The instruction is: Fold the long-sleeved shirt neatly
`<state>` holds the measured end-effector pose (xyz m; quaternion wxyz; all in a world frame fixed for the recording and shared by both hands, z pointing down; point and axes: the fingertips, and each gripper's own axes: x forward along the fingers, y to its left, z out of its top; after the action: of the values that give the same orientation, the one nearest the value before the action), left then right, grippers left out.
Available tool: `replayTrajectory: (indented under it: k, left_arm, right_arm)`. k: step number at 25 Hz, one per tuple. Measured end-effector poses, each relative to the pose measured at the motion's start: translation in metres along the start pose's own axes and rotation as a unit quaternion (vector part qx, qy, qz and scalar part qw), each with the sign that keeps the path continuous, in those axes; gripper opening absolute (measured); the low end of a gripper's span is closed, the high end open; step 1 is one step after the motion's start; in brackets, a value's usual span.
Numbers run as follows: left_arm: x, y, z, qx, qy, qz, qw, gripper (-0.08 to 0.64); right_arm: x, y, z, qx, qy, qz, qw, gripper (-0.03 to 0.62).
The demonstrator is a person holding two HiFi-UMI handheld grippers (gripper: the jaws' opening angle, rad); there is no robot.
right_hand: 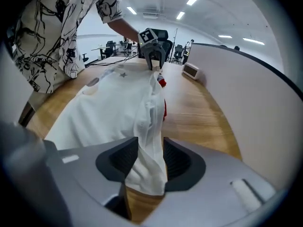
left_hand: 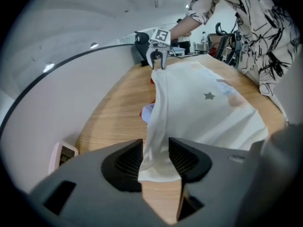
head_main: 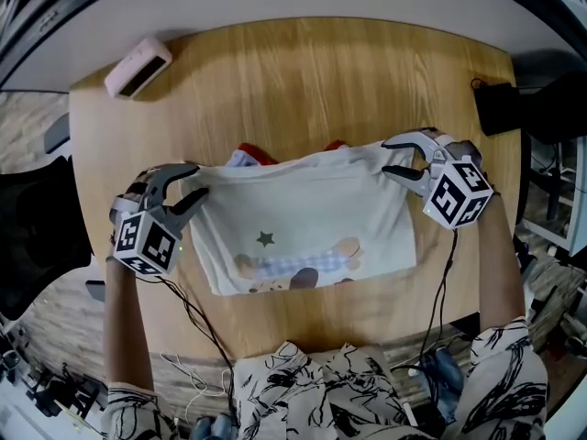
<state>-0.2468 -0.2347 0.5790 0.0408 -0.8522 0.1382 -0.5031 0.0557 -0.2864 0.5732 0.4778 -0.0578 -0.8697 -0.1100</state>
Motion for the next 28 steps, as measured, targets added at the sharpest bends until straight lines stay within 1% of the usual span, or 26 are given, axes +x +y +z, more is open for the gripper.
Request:
replayTrajectory:
  k: [1,2,3,4,6,9,10,11,12,13,14,15,17,20,21,22,23,25,26,27,28]
  left_arm:
    - [0.003,0.001,-0.005,0.016,0.016,0.004,0.9997,0.162]
    - [0.004,0.004,-0.009,0.028,0.027,0.013,0.9992,0.095]
    - [0.005,0.008,-0.010,0.026,0.030,0.023,0.9989,0.012]
    - [0.004,0.013,-0.010,0.007,0.024,0.030,0.9992,0.011]
    - [0.001,0.025,-0.008,-0.059,0.000,0.038,0.9975,0.011]
    - [0.001,0.039,-0.008,-0.154,-0.012,0.036,0.9874,0.012]
    - [0.003,0.042,-0.008,-0.182,-0.010,0.031,0.9828,0.014]
    - [0.005,0.044,-0.009,-0.208,-0.009,0.025,0.9777,0.014]
    - [0.007,0.045,-0.009,-0.231,-0.010,0.020,0.9726,0.012]
    - [0.009,0.046,-0.010,-0.249,-0.013,0.019,0.9684,0.014]
    - [0.011,0.047,-0.009,-0.259,-0.016,0.019,0.9656,0.014]
    - [0.012,0.048,-0.009,-0.264,-0.019,0.019,0.9643,0.014]
    - [0.013,0.048,-0.007,-0.261,-0.021,0.021,0.9647,0.014]
    - [0.012,0.047,-0.005,-0.258,-0.023,0.018,0.9657,0.014]
    - [0.012,0.047,-0.005,-0.258,-0.023,0.017,0.9658,0.014]
    - [0.012,0.047,-0.006,-0.257,-0.022,0.017,0.9660,0.014]
    - [0.012,0.047,-0.007,-0.256,-0.021,0.016,0.9663,0.014]
    - [0.012,0.045,-0.009,-0.255,-0.017,0.016,0.9667,0.014]
    - [0.013,0.045,-0.010,-0.257,-0.014,0.016,0.9663,0.014]
    - [0.013,0.045,-0.011,-0.261,-0.011,0.015,0.9652,0.014]
    - [0.013,0.046,-0.012,-0.268,-0.007,0.015,0.9634,0.014]
  right_arm:
    - [0.002,-0.003,-0.003,-0.006,0.008,-0.007,1.000,0.165]
    - [0.003,-0.007,-0.006,-0.013,0.017,-0.020,1.000,0.092]
    - [0.004,-0.012,-0.009,-0.020,0.026,-0.036,0.999,0.012]
    - [0.003,-0.017,-0.011,-0.024,0.033,-0.049,0.998,0.012]
    - [0.001,-0.023,-0.011,-0.016,0.029,-0.063,0.997,0.012]
    - [-0.010,-0.028,0.002,0.014,-0.016,-0.070,0.997,0.014]
    - [-0.014,-0.024,0.009,0.024,-0.036,-0.061,0.997,0.059]
    - [-0.015,-0.017,0.017,0.031,-0.050,-0.044,0.997,0.148]
    - [-0.014,-0.007,0.024,0.029,-0.055,-0.027,0.998,0.213]
    - [-0.010,0.003,0.027,0.021,-0.051,-0.014,0.998,0.232]
    - [-0.005,0.011,0.029,0.009,-0.042,-0.008,0.999,0.232]
    - [0.001,0.016,0.028,0.002,-0.034,-0.008,0.999,0.230]
    - [0.007,0.020,0.023,0.004,-0.026,-0.009,1.000,0.191]
    - [0.005,0.020,0.011,0.011,-0.012,0.004,1.000,0.145]
    - [0.005,0.019,0.007,0.007,-0.004,0.009,1.000,0.110]
    - [0.007,0.019,0.005,0.000,0.005,0.014,1.000,0.056]
    - [0.009,0.018,0.004,-0.010,0.013,0.018,1.000,0.023]
    - [0.010,0.013,0.005,-0.014,0.016,0.020,1.000,0.015]
    - [0.009,0.006,0.005,0.000,0.010,0.014,1.000,0.015]
    - [0.006,-0.004,0.005,0.031,0.001,0.006,1.000,0.015]
    - [0.003,-0.015,0.002,0.074,-0.009,-0.002,0.997,0.015]
